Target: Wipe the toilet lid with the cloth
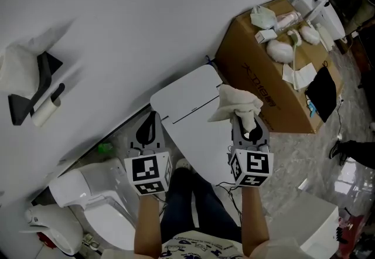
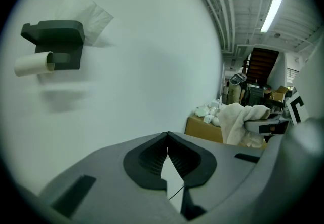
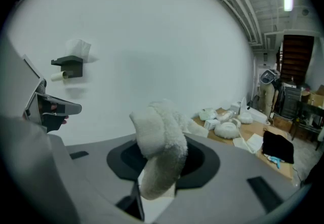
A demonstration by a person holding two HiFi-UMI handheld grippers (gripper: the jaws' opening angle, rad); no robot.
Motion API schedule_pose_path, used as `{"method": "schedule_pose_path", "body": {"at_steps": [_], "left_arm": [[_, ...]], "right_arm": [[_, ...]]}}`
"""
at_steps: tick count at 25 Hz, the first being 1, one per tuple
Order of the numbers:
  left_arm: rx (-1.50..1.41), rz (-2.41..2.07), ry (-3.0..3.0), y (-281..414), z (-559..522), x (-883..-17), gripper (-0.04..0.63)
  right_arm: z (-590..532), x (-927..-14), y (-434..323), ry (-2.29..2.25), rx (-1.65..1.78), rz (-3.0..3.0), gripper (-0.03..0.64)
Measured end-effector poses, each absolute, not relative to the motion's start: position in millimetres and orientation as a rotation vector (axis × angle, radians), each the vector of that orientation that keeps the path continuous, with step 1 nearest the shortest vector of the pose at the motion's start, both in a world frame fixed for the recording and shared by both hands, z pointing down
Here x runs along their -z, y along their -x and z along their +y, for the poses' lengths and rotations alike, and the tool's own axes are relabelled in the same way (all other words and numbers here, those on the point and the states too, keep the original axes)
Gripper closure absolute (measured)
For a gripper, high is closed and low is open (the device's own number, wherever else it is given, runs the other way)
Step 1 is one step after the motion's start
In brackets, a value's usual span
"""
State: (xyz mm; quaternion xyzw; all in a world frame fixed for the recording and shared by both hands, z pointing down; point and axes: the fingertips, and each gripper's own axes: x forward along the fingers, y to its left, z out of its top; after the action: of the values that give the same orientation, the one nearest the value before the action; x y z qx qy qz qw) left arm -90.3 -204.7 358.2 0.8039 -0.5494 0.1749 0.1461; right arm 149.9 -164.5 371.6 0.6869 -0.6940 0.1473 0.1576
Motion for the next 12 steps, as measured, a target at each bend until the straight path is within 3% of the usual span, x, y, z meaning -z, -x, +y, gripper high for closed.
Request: {"method": "schedule_pose_path", "body": {"at_steps": [12], "left_arm": [[-0.557, -1.586, -2.258, 84.2, -213.9, -420.3, 0.588]], "right_arm": [[-188.9, -478.4, -196.1, -1.877, -0.404, -1.892, 0.486]]}}
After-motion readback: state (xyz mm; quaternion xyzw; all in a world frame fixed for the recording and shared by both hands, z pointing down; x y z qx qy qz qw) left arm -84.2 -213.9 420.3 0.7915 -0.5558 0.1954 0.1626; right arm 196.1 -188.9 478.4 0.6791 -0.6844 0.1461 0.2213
